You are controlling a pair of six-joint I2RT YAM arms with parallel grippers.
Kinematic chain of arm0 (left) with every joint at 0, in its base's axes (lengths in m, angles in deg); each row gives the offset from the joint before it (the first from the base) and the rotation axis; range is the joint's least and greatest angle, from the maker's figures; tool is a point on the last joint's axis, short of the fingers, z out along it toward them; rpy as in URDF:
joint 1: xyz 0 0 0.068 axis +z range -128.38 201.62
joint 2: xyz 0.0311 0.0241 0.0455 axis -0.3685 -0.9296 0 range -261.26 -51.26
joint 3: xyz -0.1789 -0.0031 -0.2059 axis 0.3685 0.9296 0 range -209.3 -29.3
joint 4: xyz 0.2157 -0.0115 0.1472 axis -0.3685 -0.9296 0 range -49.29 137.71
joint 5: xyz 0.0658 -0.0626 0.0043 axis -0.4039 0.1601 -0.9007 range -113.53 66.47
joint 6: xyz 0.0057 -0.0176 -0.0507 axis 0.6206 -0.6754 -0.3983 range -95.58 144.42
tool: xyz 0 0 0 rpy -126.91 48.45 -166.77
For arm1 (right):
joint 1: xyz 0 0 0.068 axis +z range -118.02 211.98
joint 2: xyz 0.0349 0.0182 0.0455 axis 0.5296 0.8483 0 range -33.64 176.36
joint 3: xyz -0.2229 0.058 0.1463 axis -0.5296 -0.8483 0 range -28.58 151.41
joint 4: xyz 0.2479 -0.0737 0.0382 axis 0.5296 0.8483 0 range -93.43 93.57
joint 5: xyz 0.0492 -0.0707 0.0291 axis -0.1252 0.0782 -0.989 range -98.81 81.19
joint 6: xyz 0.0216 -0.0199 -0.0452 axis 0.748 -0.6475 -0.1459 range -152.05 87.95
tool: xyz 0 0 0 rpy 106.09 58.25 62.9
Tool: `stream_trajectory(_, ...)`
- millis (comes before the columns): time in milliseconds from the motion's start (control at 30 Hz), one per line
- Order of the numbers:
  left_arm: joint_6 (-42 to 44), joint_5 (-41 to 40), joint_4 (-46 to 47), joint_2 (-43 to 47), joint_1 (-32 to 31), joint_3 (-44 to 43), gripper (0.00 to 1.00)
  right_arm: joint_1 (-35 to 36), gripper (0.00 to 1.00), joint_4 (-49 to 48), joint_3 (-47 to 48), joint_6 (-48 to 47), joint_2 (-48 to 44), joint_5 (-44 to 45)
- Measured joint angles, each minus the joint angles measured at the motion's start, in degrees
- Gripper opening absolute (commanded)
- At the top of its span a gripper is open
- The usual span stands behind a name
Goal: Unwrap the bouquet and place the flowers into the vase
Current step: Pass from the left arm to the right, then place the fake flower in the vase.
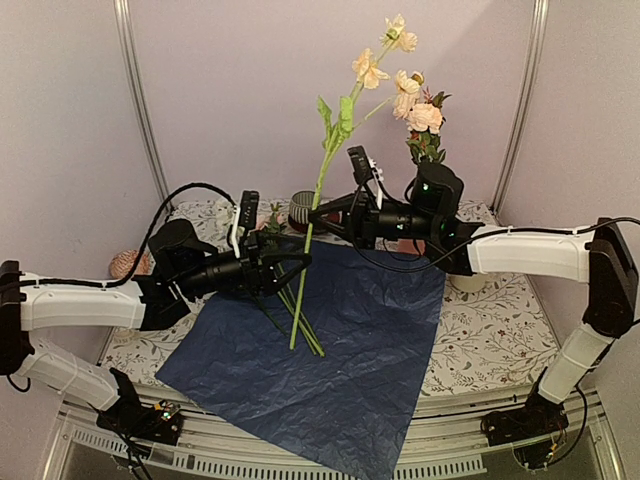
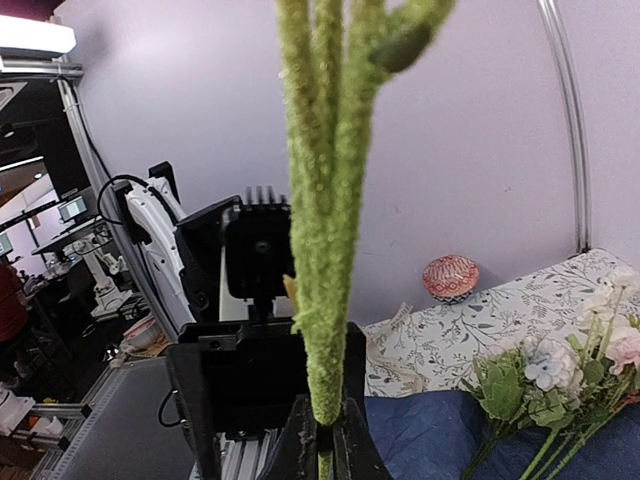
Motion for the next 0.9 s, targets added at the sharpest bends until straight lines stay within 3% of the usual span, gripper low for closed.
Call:
stream_trajectory(200, 0.46, -1.73, -1.25, 2.16, -0.09, 0.17, 0.98, -0.96, 0.02, 2.56, -4.61, -2.54, -4.76, 6.54)
stream_trajectory(500, 2.58, -8.94, -4.57, 9.57, -0.09, 1.84, 0.98, -3.82, 0.02, 13.33, -9.44, -10.29, -14.78, 21.40)
stream_trajectory(900, 0.81, -20.90, -8.26, 10.32, -0.09, 3.17, 0.90, -3.82, 0.02, 25.94, -5.49, -25.22, -27.98, 48.19)
